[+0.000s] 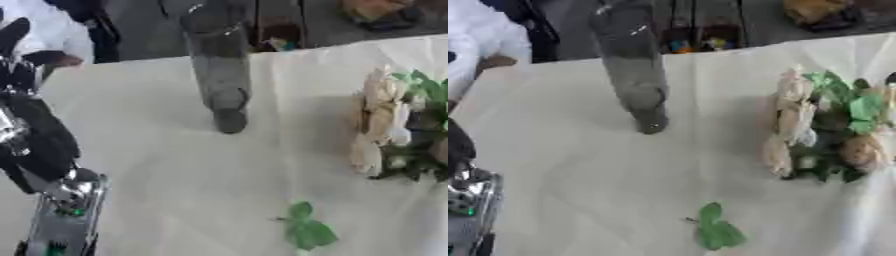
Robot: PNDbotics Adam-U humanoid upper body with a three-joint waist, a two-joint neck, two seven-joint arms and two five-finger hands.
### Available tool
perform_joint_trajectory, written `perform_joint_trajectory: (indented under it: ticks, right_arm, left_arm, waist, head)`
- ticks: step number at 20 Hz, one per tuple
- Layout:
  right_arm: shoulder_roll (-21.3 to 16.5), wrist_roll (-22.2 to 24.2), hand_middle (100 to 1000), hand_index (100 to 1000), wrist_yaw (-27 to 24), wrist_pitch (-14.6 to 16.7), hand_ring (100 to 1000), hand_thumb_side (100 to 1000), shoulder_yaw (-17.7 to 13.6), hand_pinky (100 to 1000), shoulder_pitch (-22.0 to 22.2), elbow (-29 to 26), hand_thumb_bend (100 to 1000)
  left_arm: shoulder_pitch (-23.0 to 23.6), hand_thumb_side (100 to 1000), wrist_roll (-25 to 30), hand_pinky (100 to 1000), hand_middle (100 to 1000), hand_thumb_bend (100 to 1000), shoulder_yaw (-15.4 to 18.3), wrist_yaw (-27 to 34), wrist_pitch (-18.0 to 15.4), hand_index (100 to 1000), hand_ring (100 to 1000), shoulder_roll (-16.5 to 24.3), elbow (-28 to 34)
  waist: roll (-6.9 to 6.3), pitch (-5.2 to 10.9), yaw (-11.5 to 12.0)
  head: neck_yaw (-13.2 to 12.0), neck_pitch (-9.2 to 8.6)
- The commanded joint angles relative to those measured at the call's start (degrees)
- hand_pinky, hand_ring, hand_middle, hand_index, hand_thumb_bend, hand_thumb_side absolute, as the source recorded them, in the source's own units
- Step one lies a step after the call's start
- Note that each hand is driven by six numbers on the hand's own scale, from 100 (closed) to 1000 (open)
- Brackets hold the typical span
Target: Arrange flowers into the vase.
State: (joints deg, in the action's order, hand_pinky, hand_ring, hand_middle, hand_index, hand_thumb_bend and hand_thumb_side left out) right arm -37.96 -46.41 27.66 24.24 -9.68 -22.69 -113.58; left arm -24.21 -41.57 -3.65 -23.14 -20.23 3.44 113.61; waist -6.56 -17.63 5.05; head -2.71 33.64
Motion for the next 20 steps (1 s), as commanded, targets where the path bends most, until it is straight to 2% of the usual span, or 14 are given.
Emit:
perform_joint_trajectory:
  ticks: [1,8,14,20]
  right_arm:
    - [-0.75,-2.31,600,765,0.25,2.27,685,918,-0.6,573,-0.48,-1.02,100]
    - [-0.98,-2.2,600,766,0.23,2.08,686,920,-0.63,574,-0.38,-1.02,100]
    - [-1.81,-1.94,595,771,0.3,0.59,694,926,-0.87,577,0.17,-1.02,100]
    - [-2.87,-0.95,583,775,-0.74,-2.07,704,930,-0.97,578,0.68,-1.02,100]
  left_arm:
    - [-0.61,966,-0.23,522,745,243,0.08,0.27,-0.2,803,737,0.01,0.98]
    - [-0.54,966,-0.16,521,745,242,0.04,0.35,-0.14,804,737,0.02,0.98]
    - [-0.49,967,-0.02,521,746,242,-0.06,0.48,-0.12,805,738,0.08,0.98]
    - [-0.52,966,0.11,522,746,242,-0.1,0.53,-0.15,805,738,0.18,0.98]
  waist:
    - [0.51,1.06,-0.02]
    - [0.41,1.11,-0.11]
    - [0.59,1.19,-0.27]
    - [0.63,1.38,-0.24]
  head:
    - [0.18,-0.47]
    - [1.06,-0.38]
    - [6.06,-0.08]
    - [10.13,-0.73]
